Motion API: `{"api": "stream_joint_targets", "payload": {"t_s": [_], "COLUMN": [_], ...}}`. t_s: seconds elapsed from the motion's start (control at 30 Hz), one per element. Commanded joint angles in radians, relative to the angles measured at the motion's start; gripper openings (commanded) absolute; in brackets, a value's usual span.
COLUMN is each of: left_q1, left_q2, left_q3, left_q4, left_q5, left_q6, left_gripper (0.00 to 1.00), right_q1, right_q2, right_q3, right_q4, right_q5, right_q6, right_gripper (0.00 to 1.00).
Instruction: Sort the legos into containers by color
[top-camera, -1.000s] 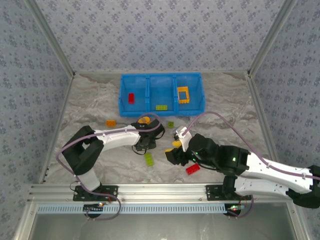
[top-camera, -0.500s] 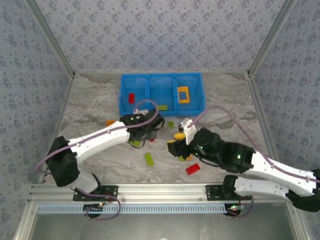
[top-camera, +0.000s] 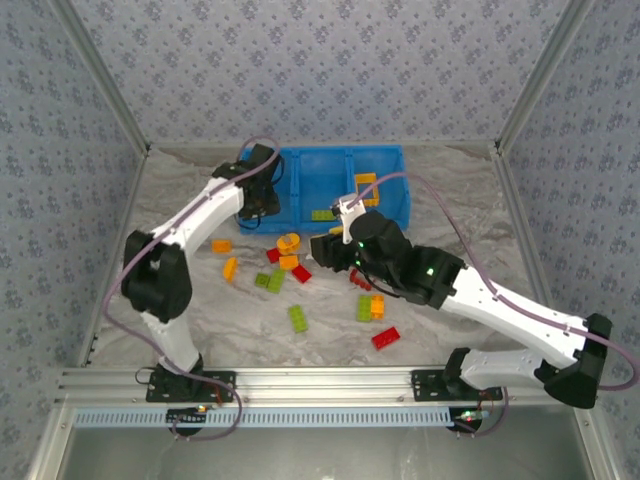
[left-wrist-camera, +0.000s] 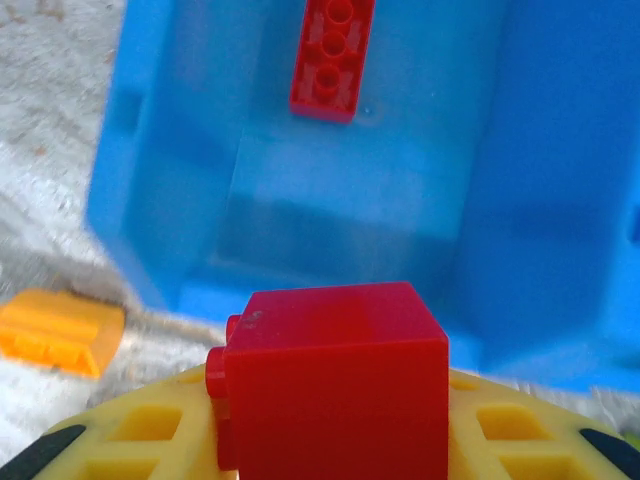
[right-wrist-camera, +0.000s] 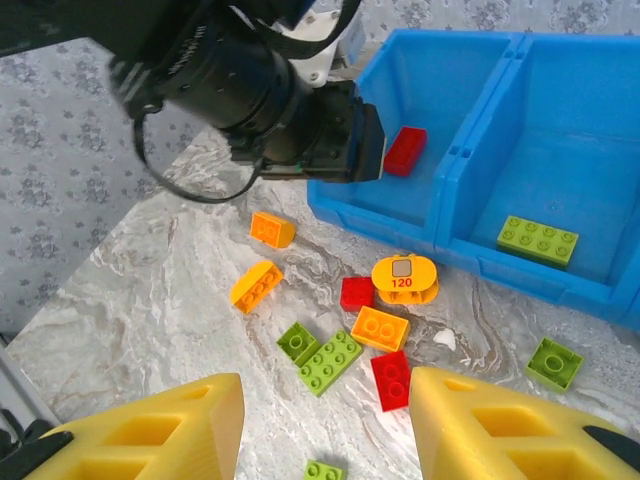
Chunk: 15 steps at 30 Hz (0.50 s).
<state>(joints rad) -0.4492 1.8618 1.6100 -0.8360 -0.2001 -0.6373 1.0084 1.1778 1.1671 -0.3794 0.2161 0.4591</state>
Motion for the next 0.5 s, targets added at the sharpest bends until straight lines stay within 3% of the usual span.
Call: {"api": "stream_joint_targets", "payload": {"t_s": [0.0,0.27,0.47], "left_q1": [0.023,0.056,0.059], "left_q2": [0.091,0.269,0.308], "left_q3": [0.100,0.267,0.257], "left_q4": [-0.040,-0.104,-0.113], "left_q5": [0.049,0.055,0.051], "left_q6": [0.080,0.105,0.086], "left_gripper": [0.32,0.32,0.32], "right_q1": [-0.023,-0.062,-0.078], "right_q2": [0.002,0.021,0.038], "right_q3": [0.038,0.014,0.017], "right_q4": [0.054,0.154,0.147], "right_q5": [-0.024,-0.061,-0.078], "right_q6": [0.036,0.043,0.059], "right_gripper": [0.50,0.50,0.50]}}
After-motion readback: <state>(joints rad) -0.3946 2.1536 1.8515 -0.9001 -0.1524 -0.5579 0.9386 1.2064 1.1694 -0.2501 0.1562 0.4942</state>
